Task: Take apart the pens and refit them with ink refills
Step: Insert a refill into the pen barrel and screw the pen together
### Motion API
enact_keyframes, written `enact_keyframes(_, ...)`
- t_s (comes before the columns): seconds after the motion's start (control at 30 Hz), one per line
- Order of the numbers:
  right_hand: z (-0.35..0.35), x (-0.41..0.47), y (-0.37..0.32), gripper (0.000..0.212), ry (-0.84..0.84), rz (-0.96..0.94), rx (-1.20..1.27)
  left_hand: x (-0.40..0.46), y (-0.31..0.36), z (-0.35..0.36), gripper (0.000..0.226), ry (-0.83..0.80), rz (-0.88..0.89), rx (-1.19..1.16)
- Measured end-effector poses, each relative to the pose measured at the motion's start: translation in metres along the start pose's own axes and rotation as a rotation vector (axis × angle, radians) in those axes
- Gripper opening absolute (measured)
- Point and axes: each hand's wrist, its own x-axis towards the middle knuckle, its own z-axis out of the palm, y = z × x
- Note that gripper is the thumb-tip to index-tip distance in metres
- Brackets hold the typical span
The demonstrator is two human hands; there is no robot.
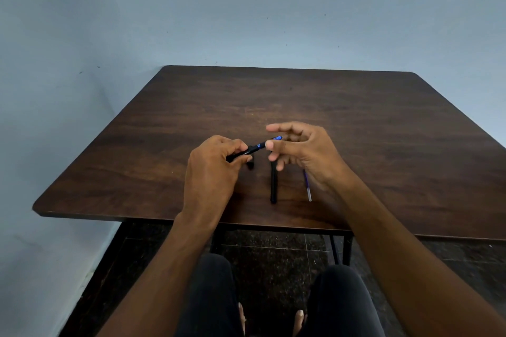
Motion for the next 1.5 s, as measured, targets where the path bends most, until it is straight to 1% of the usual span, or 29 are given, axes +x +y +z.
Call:
enact_keyframes(0.07,-0.003,0.0,0.002,0.022,-0.026,-0.024,-0.033,0.001,0.0,0.0,0.022,-0.022,0.0,0.017)
enact_keyframes(0.13,-0.002,0.0,0.002,0.011,-0.002,-0.008,-0.049,0.001,0.001,0.001,0.021,-0.029,0.003,0.021)
enact_keyframes(0.17,-0.001,0.0,0.001,0.008,0.009,0.005,-0.047,0.0,0.001,0.001,0.02,-0.025,0.007,0.018)
enact_keyframes(0.2,-0.001,0.0,0.001,0.008,0.018,0.012,-0.048,0.0,0.002,0.002,0.02,-0.02,0.011,0.013)
enact_keyframes(0.33,-0.001,0.001,-0.002,0.026,0.044,0.024,-0.09,0.0,0.004,0.004,0.02,-0.024,0.014,-0.012)
enact_keyframes(0.57,0.002,0.002,0.001,0.042,0.113,0.048,-0.143,0.001,0.004,0.006,0.021,-0.006,0.028,-0.026)
enact_keyframes(0.63,0.002,0.001,0.002,0.042,0.098,0.05,-0.073,0.001,0.002,0.005,0.022,0.007,0.022,-0.033)
enact_keyframes(0.73,-0.001,0.0,0.004,0.037,0.024,0.058,0.165,0.002,-0.001,0.004,0.024,0.026,0.02,-0.035)
enact_keyframes(0.8,-0.002,0.0,0.005,0.036,-0.008,0.051,0.246,0.003,-0.002,0.004,0.024,0.028,0.02,-0.029)
enact_keyframes(0.93,0.001,0.001,0.008,0.028,0.011,0.056,0.257,0.003,0.0,0.005,0.022,0.029,0.031,-0.019)
enact_keyframes(1.03,0.004,0.004,0.009,0.017,0.045,0.06,0.231,0.003,0.002,0.005,0.022,0.045,0.03,-0.044)
enact_keyframes(1.2,0.008,0.003,0.011,0.023,0.084,0.062,0.173,0.002,0.001,0.004,0.023,0.045,0.026,-0.04)
enact_keyframes(1.3,0.008,0.001,0.011,0.033,0.057,0.067,0.311,0.002,-0.001,0.003,0.024,0.053,0.023,-0.037)
enact_keyframes(1.33,0.008,0.0,0.01,0.034,0.041,0.068,0.35,0.002,-0.001,0.002,0.024,0.055,0.018,-0.04)
enact_keyframes(1.4,0.01,-0.001,0.01,0.027,0.037,0.065,0.372,0.002,-0.001,0.003,0.024,0.052,0.015,-0.034)
enact_keyframes(1.5,0.014,0.0,0.008,0.017,0.087,0.084,0.353,0.001,0.0,0.004,0.022,0.045,0.016,-0.04)
